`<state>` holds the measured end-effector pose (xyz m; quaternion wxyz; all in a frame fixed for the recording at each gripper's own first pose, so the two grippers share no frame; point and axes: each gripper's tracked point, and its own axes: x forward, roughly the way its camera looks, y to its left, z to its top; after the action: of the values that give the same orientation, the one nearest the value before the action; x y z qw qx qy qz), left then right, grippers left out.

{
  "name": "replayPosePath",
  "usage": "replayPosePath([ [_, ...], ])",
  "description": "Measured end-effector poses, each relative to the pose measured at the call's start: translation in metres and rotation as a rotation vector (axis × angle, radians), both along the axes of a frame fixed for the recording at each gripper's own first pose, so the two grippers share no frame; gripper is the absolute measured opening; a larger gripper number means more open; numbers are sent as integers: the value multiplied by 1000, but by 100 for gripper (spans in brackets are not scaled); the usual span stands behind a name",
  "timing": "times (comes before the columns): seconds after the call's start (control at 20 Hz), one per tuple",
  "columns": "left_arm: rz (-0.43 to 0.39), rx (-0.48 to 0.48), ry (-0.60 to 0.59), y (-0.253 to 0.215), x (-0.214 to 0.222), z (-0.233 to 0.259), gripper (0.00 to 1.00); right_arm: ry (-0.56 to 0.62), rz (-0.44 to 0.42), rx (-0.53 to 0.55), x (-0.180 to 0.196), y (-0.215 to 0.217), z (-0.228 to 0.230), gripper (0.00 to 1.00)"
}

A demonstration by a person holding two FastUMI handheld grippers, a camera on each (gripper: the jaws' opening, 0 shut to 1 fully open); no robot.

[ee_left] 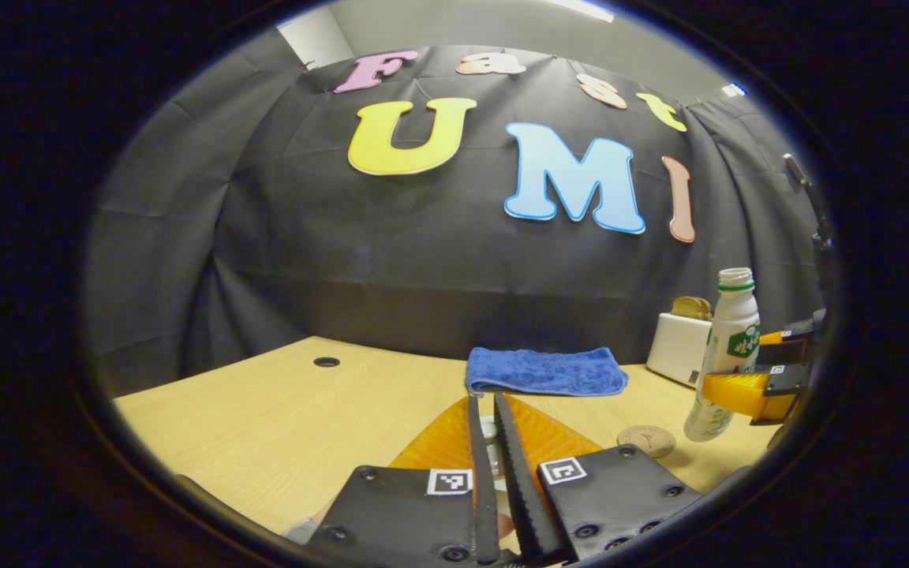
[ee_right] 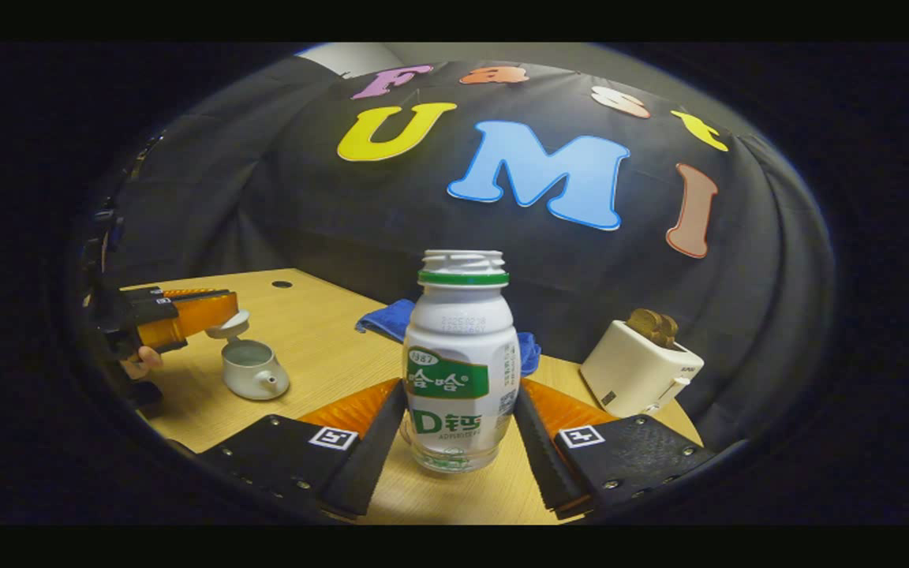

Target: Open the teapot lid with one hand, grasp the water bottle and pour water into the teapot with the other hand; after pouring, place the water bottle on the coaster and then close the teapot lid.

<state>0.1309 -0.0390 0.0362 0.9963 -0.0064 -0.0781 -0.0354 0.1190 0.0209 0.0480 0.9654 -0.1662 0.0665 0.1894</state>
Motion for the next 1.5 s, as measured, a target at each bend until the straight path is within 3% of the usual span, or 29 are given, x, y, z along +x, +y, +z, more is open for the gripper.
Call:
replayPosePath([
  [0.45,-5,40,46,-14,12,-20,18,3,10,25,0,-9,3,78],
  [0.5,-5,39,46,-15,13,-21,0,5,10,28,0,-10,2,78],
  [0.55,-5,36,46,-16,12,-21,18,9,7,29,1,-12,0,78],
  [0.7,-12,25,41,-18,11,-20,18,20,8,35,1,-14,-2,78],
  [0.75,-22,24,42,-21,11,-21,0,22,9,37,0,-14,-2,78],
  [0.8,-27,24,44,-24,11,-22,18,23,9,41,1,-15,-4,78],
  [1.2,10,89,24,-23,10,-25,18,27,18,39,-1,-16,-3,78],
  [1.25,15,91,30,-21,12,-27,0,25,18,41,0,-16,-2,78],
  [1.3,19,93,41,-20,12,-30,0,26,19,42,0,-16,-2,78],
  [1.35,23,94,39,-20,11,-30,18,25,19,41,0,-14,-3,78],
  [1.4,29,98,36,-20,9,-29,0,27,19,42,1,-14,-4,78],
  [1.45,32,103,37,-21,10,-29,19,31,18,46,2,-14,-4,78],
  [1.5,28,104,40,-23,10,-30,20,37,17,50,2,-13,-5,78],
])
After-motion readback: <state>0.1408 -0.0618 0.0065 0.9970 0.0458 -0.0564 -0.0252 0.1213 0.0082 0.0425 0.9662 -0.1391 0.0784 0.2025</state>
